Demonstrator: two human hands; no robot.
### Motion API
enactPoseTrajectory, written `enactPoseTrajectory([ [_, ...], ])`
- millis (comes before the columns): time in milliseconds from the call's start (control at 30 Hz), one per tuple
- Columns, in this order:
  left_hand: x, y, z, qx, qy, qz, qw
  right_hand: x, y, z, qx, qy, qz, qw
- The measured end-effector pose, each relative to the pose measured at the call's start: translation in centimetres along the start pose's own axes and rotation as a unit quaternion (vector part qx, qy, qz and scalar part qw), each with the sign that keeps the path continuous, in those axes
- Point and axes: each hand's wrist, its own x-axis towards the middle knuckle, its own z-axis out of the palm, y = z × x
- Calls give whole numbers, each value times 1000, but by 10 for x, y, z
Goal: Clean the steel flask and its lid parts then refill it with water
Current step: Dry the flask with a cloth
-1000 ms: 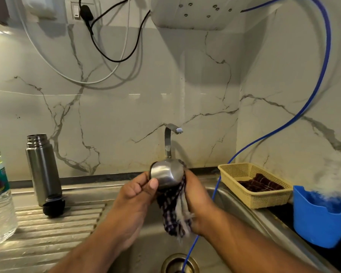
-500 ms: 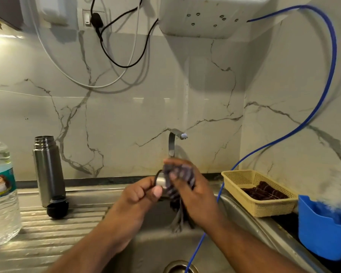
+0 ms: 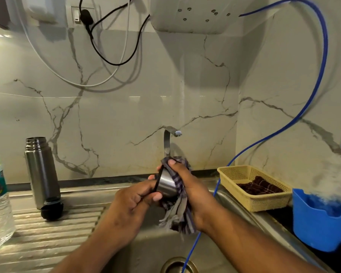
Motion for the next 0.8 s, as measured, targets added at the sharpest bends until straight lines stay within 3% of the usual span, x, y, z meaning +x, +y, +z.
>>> enactPoseTrajectory([
  [67, -1, -6, -4, 99, -1, 13, 995, -6, -8, 1, 44, -34, 80, 995],
  [133, 0, -9, -3, 109, -6, 10, 994, -9, -11, 5, 41, -22, 102, 994],
  [200, 1, -4, 3, -16, -9, -20, 1000, -9, -6, 6, -106, 56, -13, 993],
  [233, 2, 1, 7, -97, -7, -43, 994, -10, -4, 7, -224, 103, -123, 961],
  [267, 2, 7, 9, -179, -2, -73, 981, -12, -3, 4, -326, 118, -249, 904],
  [333, 0, 12, 10, -332, 12, -157, 930, -11, -5, -3, -489, 33, -438, 753],
  [400, -1, 17, 5, -424, 30, -265, 865, -6, -3, -12, -623, -82, -533, 567],
  [433, -2, 16, 2, -458, 29, -301, 836, -4, 0, -14, -658, -108, -553, 499],
  [467, -3, 16, 0, -485, 28, -322, 813, -3, 2, -14, -668, -118, -563, 472],
  [533, -3, 17, -1, -498, 20, -308, 810, -2, 4, -14, -638, -124, -562, 512],
  [633, -1, 24, 3, -408, 12, -211, 888, 3, 9, -18, -578, -66, -523, 623],
  [733, -1, 24, 2, -278, 10, -128, 952, 0, 15, -11, -381, -17, -369, 847],
  [800, -1, 17, -2, -175, 20, -73, 982, -4, 15, 0, -174, -36, -240, 954],
])
